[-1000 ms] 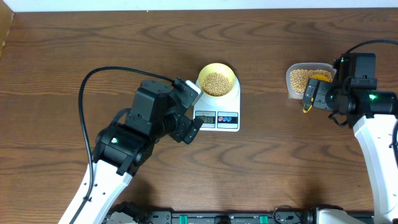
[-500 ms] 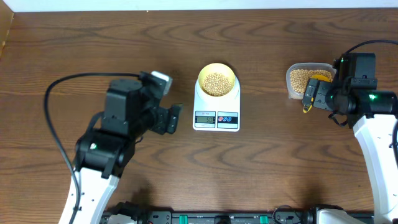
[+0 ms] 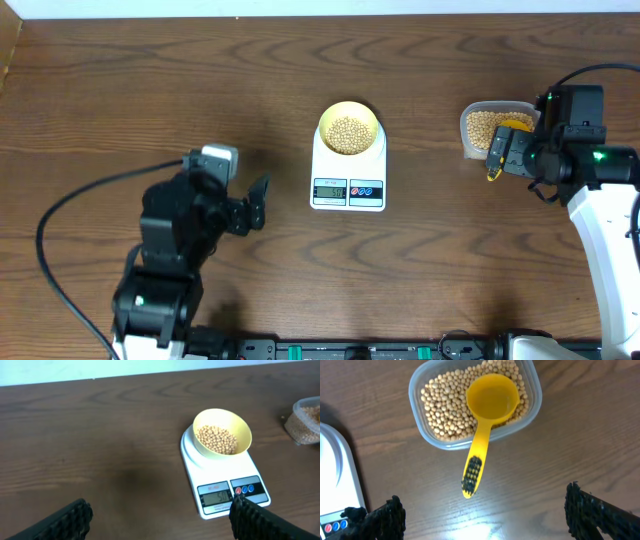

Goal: Scoop item into bowl and weigh 50g on scale

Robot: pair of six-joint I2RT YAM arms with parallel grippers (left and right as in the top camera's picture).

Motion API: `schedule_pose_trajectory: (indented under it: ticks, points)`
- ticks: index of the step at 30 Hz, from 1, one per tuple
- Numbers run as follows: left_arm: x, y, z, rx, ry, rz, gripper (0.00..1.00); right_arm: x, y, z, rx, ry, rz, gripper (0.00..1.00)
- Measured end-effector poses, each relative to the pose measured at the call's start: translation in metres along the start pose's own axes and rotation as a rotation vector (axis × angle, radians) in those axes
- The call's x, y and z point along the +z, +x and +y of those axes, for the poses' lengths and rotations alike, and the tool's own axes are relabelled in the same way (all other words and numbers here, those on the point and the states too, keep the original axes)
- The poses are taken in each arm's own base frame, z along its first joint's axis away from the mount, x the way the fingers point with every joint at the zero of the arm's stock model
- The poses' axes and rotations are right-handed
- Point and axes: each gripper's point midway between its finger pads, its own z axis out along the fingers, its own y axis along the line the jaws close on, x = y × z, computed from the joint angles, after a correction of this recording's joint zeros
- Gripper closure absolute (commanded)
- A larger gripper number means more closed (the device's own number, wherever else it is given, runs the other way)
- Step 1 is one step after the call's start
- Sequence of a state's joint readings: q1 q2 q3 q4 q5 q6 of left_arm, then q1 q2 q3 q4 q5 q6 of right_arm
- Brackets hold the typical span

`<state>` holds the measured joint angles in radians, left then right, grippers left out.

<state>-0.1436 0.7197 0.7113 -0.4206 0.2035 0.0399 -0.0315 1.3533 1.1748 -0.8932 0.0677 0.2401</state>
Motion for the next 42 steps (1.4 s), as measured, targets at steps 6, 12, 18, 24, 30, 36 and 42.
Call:
schedule_pose_trajectory:
  ticks: [6,12,18,24,30,36,42]
  points:
    - [-0.008,0.0,0.01,-0.024,-0.032,-0.106,0.1,0.0,0.0,0.0,0.0,0.0,0.0,0.01]
    - [-0.012,-0.003,0.02,-0.025,-0.063,-0.21,0.1,0.0,0.0,0.0,0.0,0.0,0.0,0.01]
    - [-0.014,-0.003,0.026,-0.035,-0.067,-0.303,0.1,0.0,0.0,0.0,0.0,0.0,0.0,0.01]
    - [-0.02,0.0,0.029,-0.037,-0.08,-0.387,0.1,0.0,0.0,0.0,0.0,0.0,0.0,0.01]
    - [-0.027,0.002,0.032,-0.03,-0.09,-0.484,0.1,0.0,0.0,0.0,0.0,0.0,0.0,0.01]
    - [-0.033,0.004,0.036,-0.042,-0.103,-0.578,0.1,0.0,0.0,0.0,0.0,0.0,0.0,0.01]
    - [-0.03,0.017,0.039,-0.053,-0.103,-0.619,0.1,0.0,0.0,0.0,0.0,0.0,0.0,0.01]
